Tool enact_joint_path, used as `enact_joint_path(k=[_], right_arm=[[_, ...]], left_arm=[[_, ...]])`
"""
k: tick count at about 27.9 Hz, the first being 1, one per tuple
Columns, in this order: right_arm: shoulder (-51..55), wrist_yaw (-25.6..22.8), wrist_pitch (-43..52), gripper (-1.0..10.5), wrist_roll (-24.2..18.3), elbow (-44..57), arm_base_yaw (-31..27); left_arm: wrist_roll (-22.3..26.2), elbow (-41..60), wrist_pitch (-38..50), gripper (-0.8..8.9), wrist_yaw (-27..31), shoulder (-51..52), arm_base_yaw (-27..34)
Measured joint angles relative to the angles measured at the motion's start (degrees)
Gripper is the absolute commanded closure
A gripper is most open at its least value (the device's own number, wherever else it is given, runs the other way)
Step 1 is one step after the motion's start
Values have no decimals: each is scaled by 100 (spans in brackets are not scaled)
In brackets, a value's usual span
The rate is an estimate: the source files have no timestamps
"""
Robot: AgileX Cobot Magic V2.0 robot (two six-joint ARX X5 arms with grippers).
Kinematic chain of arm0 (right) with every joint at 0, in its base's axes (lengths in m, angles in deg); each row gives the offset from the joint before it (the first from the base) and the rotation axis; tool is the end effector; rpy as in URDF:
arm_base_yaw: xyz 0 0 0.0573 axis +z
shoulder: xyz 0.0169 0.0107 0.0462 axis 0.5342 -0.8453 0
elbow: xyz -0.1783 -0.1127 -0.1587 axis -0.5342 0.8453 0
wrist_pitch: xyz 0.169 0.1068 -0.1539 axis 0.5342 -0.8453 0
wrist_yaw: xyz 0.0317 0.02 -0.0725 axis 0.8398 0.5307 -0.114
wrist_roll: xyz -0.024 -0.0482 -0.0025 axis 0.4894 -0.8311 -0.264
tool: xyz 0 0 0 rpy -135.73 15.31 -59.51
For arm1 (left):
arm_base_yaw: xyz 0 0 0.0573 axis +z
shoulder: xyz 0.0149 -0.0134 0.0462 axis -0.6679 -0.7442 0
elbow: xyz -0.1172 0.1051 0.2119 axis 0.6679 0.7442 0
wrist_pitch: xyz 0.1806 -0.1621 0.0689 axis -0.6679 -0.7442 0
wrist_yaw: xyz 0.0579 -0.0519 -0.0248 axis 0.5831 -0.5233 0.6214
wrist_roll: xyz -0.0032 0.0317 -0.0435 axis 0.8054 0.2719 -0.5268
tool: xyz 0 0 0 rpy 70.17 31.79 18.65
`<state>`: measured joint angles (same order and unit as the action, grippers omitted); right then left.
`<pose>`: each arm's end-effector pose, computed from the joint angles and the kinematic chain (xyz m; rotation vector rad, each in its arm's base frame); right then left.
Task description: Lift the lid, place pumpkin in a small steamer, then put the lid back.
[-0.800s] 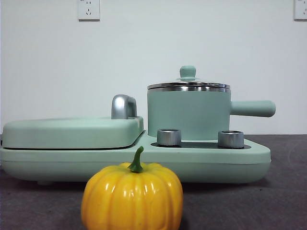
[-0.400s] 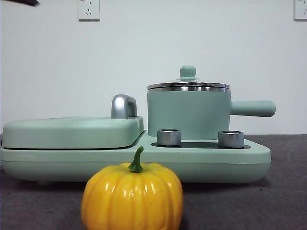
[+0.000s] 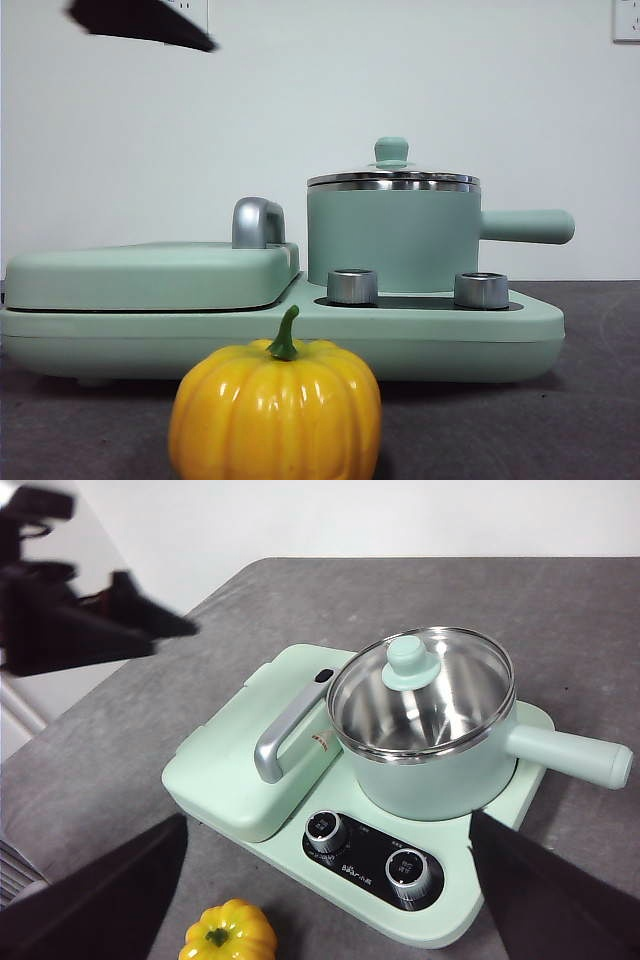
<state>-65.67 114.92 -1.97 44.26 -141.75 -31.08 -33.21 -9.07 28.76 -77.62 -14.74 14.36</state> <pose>0.0686 0.0202 0.3531 0.2217 0.4104 0.6983 0.2164 -0.1292 0.3488 -0.1053 0.5696 -0.9524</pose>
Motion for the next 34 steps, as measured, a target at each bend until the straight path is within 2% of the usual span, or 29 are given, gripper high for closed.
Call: enact_joint_path(k=[7, 13, 16, 31, 34], right_arm=[[0, 0, 0, 498, 0, 0, 0], [0, 0, -2, 498, 2, 0, 0], [0, 0, -2, 498, 2, 0, 0], [0, 2, 0, 498, 11, 0, 0], [0, 2, 0, 498, 31, 0, 0]], left_arm=[[542, -1534, 35, 345, 608, -1582, -568], [964, -2334, 79, 346, 1132, -2568, -907], [1134, -2400, 258, 346, 1379, -2914, -1012], [1296, -2400, 887, 354, 1644, -3764, -1163], [1349, -2400, 929, 411, 1657, -3840, -1163]])
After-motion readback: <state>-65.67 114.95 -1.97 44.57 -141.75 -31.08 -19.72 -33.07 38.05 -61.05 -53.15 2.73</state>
